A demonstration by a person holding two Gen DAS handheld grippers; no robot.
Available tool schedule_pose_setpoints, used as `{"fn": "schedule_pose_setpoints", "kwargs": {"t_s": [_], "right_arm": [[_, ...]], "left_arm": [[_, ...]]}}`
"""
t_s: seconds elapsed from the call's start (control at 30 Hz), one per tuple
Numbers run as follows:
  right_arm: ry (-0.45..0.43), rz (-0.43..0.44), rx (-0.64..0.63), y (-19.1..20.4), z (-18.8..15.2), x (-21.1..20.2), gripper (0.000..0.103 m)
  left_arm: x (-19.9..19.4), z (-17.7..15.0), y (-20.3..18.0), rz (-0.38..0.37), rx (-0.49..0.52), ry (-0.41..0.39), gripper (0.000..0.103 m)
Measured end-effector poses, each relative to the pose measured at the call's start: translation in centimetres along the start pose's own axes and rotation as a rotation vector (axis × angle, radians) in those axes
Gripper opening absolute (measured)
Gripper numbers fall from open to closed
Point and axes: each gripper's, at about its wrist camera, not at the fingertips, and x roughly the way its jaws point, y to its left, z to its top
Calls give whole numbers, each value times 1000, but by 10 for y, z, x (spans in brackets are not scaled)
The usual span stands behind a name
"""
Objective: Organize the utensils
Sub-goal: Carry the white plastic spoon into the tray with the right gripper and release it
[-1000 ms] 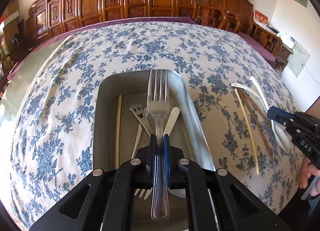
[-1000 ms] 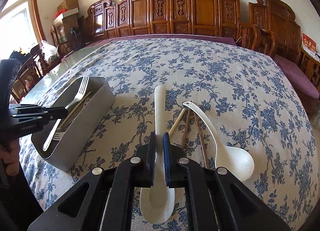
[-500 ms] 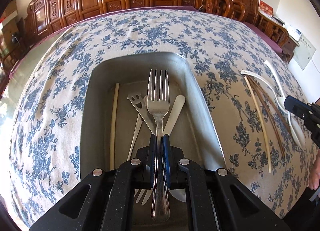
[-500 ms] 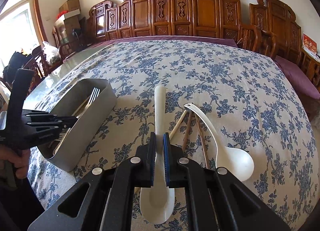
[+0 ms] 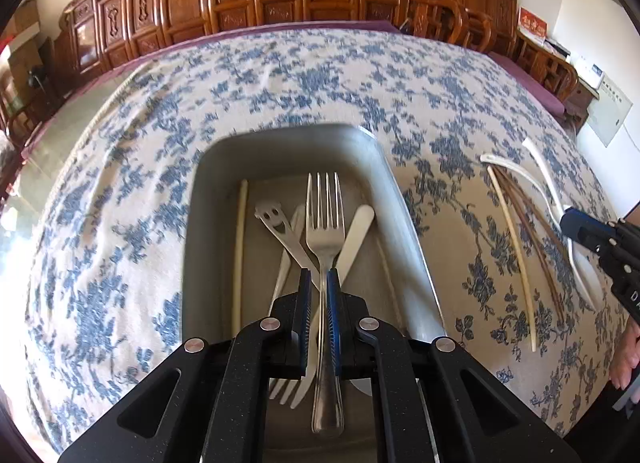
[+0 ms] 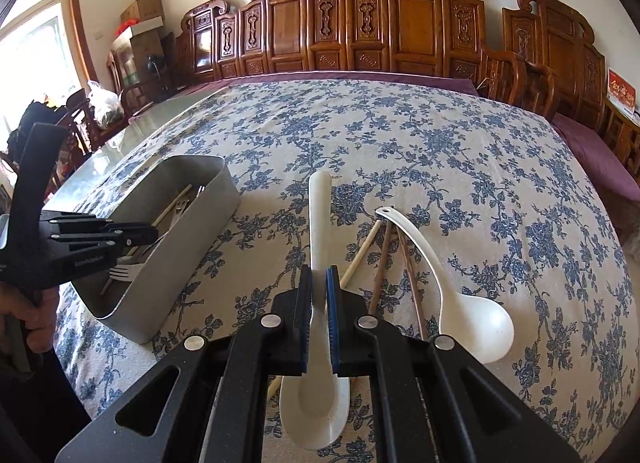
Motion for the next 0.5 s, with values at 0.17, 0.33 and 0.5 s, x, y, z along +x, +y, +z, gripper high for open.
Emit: {"fn": "schedule_pose_setpoints", "kwargs": {"t_s": [0.17,0.33,0.5], "right_arm": [[-26,34,-13,17,10,-7,9],[-32,62,-34,38,16,-7,9],[-31,96,-35,54,20,-6,9]], "left_arm": [[-12,6,5,-6,-7,-43,7],[-25,10,11,-6,-14,-81,7],[-35,11,20,-2,-27,-108,7]]}}
